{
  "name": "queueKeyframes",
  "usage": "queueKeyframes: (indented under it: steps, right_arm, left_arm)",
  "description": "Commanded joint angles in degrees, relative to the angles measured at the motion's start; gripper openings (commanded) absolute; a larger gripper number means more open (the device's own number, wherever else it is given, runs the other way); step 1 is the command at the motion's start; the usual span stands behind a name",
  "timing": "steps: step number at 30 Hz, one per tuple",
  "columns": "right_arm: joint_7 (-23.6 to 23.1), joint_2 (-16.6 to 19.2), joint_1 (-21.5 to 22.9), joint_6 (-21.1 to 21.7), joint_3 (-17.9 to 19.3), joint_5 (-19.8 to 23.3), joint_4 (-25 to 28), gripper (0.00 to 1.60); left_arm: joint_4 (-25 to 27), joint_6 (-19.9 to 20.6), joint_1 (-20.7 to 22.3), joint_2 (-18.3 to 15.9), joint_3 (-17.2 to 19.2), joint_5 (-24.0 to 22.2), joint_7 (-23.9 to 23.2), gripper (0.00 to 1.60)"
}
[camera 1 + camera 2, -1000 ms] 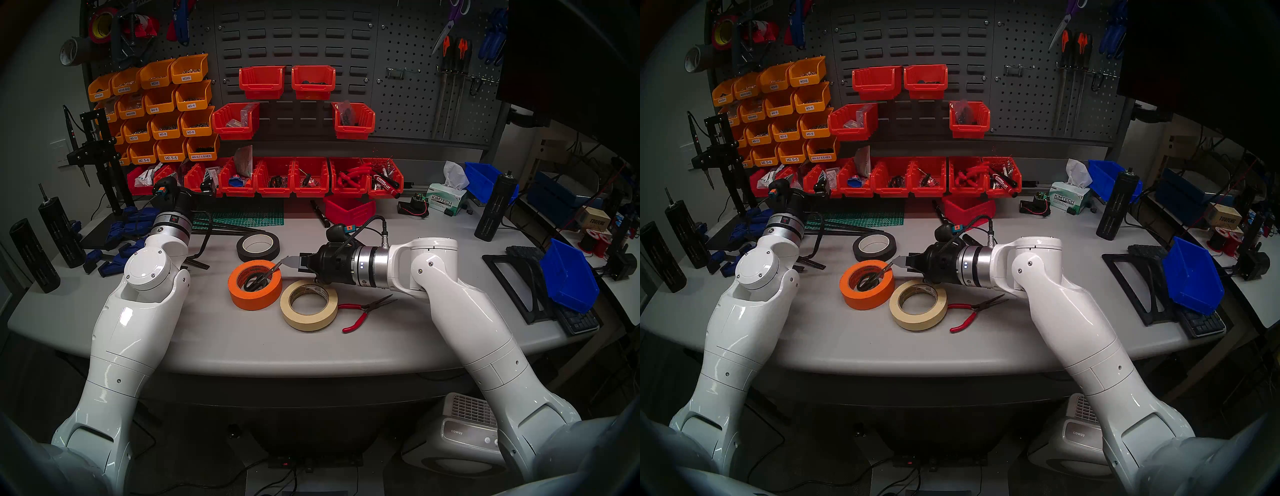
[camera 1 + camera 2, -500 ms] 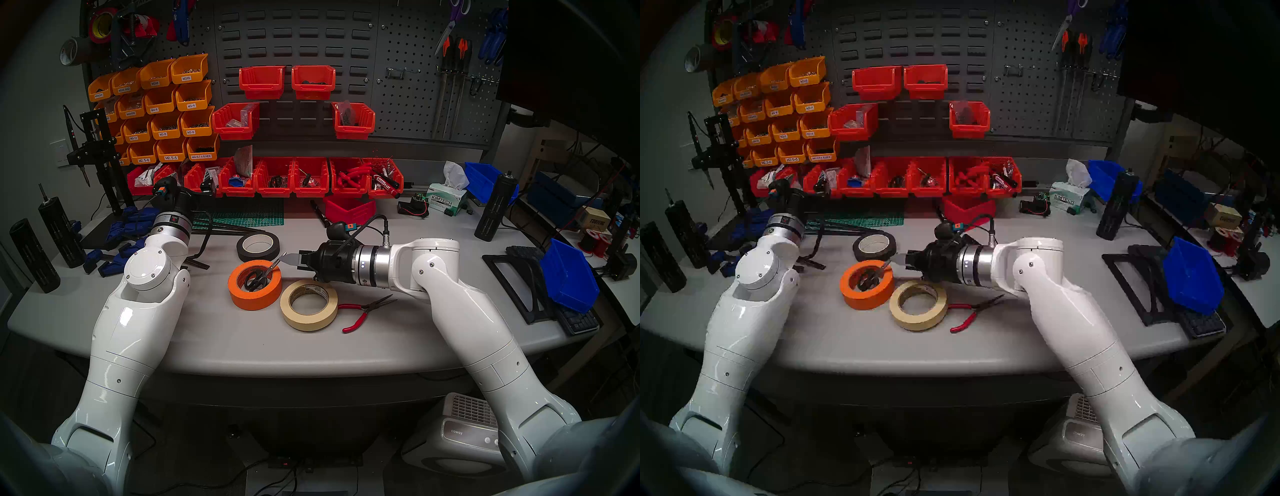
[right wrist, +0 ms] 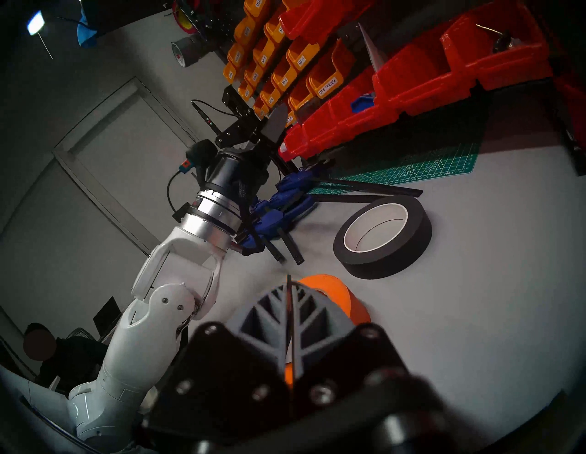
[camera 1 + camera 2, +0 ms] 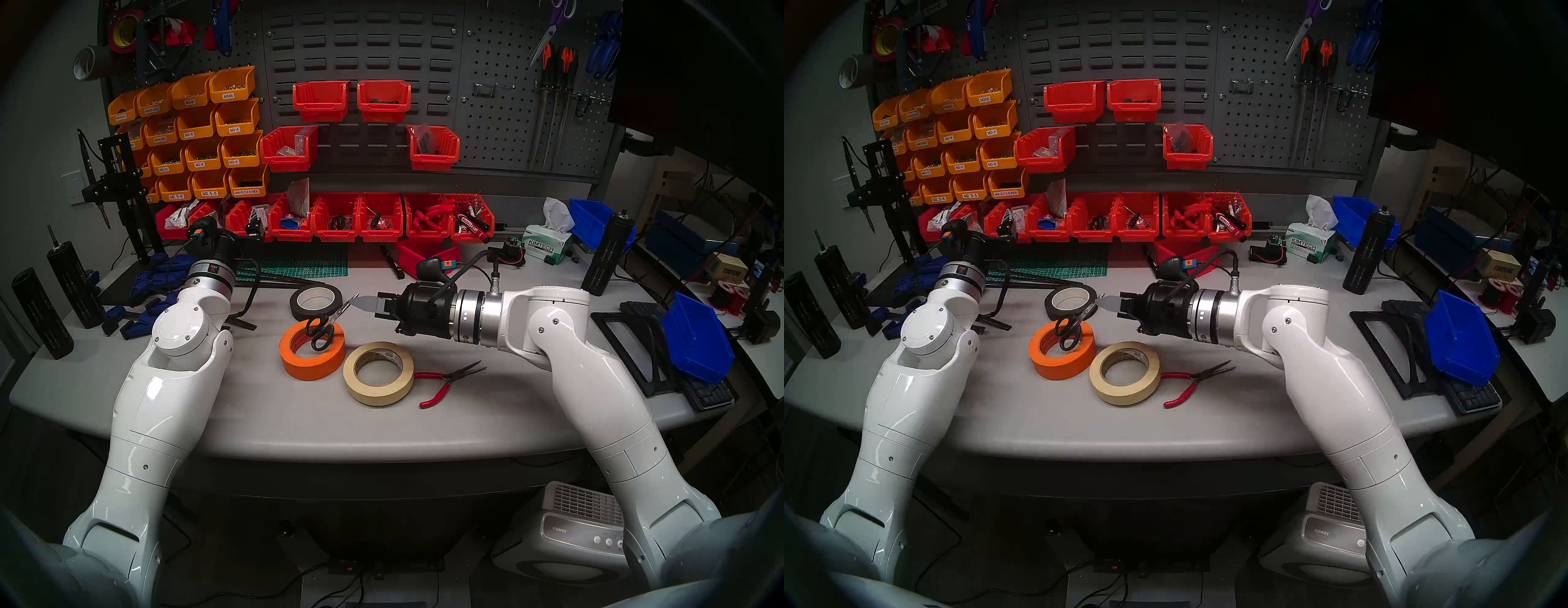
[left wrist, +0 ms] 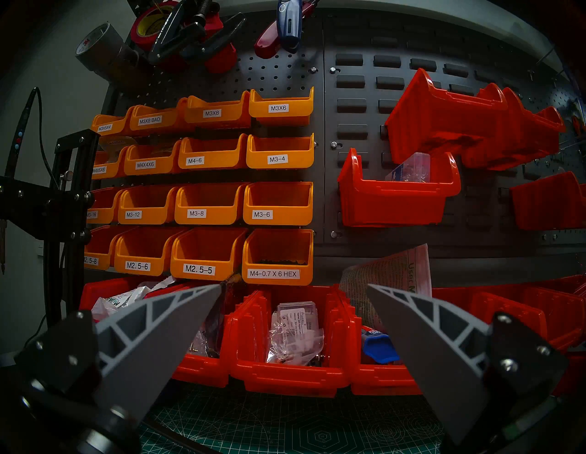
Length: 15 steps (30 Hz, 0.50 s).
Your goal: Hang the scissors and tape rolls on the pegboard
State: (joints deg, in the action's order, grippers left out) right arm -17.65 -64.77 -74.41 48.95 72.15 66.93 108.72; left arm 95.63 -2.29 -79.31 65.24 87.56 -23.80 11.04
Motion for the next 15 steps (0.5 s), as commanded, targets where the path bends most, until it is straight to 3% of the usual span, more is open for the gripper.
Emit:
queueKeyframes:
  steps: [1,15]
  right_arm:
    - [-2.44,0.11,-1.56,-4.83,4.48,0.93,5.35,0.00]
    - [-4.80,-2.86,-7.27,-16.22,15.05,0.04,12.61,0.00]
  left_arm:
    - [1.60,-0.63,1.73,-0.03,0.46,-0.06,-0.01,1.60]
    - [1.58,-0.61,1.72,-0.05,0.46,-0.05,-0.02,1.60]
